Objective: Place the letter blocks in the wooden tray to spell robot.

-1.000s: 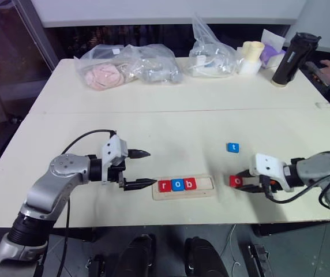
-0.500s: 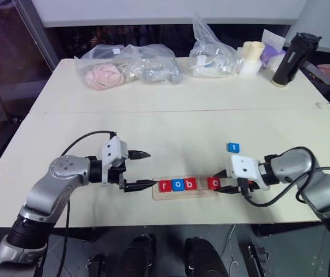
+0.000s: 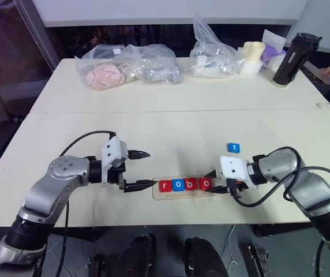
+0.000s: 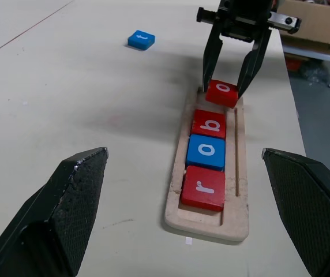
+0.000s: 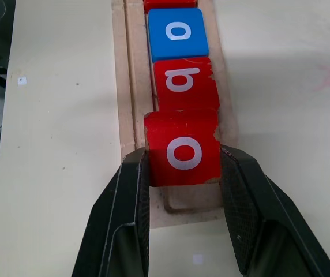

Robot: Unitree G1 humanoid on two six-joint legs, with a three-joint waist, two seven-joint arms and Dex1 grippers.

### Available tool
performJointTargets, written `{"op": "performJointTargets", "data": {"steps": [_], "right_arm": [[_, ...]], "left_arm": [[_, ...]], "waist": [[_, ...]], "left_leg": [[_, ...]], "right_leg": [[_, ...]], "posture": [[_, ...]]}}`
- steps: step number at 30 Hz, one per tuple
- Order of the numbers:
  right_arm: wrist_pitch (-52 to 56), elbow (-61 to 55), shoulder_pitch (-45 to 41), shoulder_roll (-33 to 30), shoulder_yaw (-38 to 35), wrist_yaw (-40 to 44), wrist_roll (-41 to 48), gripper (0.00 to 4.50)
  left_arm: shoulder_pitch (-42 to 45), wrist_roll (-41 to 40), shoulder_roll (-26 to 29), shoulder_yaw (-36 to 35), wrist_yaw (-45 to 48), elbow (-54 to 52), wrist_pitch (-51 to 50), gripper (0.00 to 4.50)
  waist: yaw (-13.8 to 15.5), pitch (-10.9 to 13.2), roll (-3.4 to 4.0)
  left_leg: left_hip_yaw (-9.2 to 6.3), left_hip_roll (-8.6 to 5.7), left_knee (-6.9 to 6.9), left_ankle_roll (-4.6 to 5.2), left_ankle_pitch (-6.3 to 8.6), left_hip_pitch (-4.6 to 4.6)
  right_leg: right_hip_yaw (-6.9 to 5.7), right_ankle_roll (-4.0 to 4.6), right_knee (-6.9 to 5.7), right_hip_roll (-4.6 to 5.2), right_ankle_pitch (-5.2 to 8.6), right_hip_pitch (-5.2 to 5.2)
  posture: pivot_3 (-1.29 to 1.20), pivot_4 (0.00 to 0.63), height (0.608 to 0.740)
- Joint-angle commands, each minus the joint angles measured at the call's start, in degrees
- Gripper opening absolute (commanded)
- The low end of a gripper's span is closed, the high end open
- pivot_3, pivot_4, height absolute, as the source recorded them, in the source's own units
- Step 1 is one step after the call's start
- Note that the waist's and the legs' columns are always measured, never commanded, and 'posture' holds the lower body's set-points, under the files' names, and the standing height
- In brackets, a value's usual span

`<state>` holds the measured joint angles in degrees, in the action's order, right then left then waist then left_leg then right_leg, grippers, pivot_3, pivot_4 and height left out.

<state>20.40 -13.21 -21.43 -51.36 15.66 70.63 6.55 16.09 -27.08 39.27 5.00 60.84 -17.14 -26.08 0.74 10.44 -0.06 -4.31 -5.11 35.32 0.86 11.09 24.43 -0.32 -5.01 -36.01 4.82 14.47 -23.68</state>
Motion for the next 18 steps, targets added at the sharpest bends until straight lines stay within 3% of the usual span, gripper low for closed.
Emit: {"op": "performJointTargets", "data": {"steps": [1,10,11,13,15,16,18], "right_arm": [[-0.84,-0.21,-1.5,0.6,-0.03,-0.11,-0.53,1.12],[-2.13,2.05,-2.6,1.66,0.8,0.1,-1.82,1.12],[-2.15,2.04,-2.6,1.64,0.84,0.24,-1.83,2.13],[-2.25,1.84,-2.5,1.44,0.93,0.57,-1.84,3.02],[-2.34,1.59,-2.36,1.23,0.92,0.84,-1.81,4.2],[-2.15,1.3,-2.31,1.15,0.8,0.95,-1.69,4.45],[-1.96,0.82,-2.31,1.04,0.55,1.14,-1.49,4.45]], "left_arm": [[-0.26,-1.29,0.49,-1.73,-0.16,-2.14,-0.21,4.5],[-0.8,-1.7,0.6,-1.95,-0.74,-2.85,-0.73,4.5],[-0.85,-1.76,0.61,-2.0,-0.83,-2.93,-0.81,4.5],[-0.91,-1.82,0.63,-2.02,-0.99,-3.02,-0.88,4.5],[-0.91,-1.82,0.66,-1.96,-1.1,-3.04,-0.86,4.5],[-0.9,-1.85,0.65,-1.94,-1.15,-3.04,-0.86,4.5],[-0.88,-1.91,0.64,-1.92,-1.19,-3.06,-0.86,4.5]], "waist": [[0.0,0.0,0.0],[0.0,0.0,0.0],[0.0,0.0,0.0],[-0.01,0.0,0.0],[-0.01,0.0,0.0],[-0.01,0.0,0.0],[-0.01,0.0,0.0]], "left_leg": [[0.0,0.0,0.0,0.0,0.0,0.0],[0.0,0.0,0.01,0.0,0.0,0.0],[0.0,0.0,0.01,0.0,0.0,0.0],[0.0,0.0,0.02,0.0,-0.01,0.0],[0.0,0.0,0.02,0.0,-0.01,-0.01],[0.0,0.0,0.02,0.0,-0.01,-0.01],[0.0,0.0,0.02,0.0,-0.01,-0.01]], "right_leg": [[0.0,0.0,0.0,0.0,0.0,0.0],[0.0,0.0,-0.01,-0.01,0.0,0.0],[0.0,0.0,-0.01,-0.01,0.0,0.0],[0.0,0.0,-0.02,-0.01,0.0,0.0],[0.0,0.0,-0.03,-0.01,0.0,0.0],[0.0,0.0,-0.04,-0.01,0.0,0.0],[0.0,0.0,-0.04,-0.01,0.0,0.0]], "posture": [[0.0,0.15,0.738],[0.0,0.15,0.738],[0.0,0.15,0.738],[0.0,0.15,0.738],[0.0,0.15,0.738],[0.0,0.15,0.738],[0.0,0.15,0.738]]}}
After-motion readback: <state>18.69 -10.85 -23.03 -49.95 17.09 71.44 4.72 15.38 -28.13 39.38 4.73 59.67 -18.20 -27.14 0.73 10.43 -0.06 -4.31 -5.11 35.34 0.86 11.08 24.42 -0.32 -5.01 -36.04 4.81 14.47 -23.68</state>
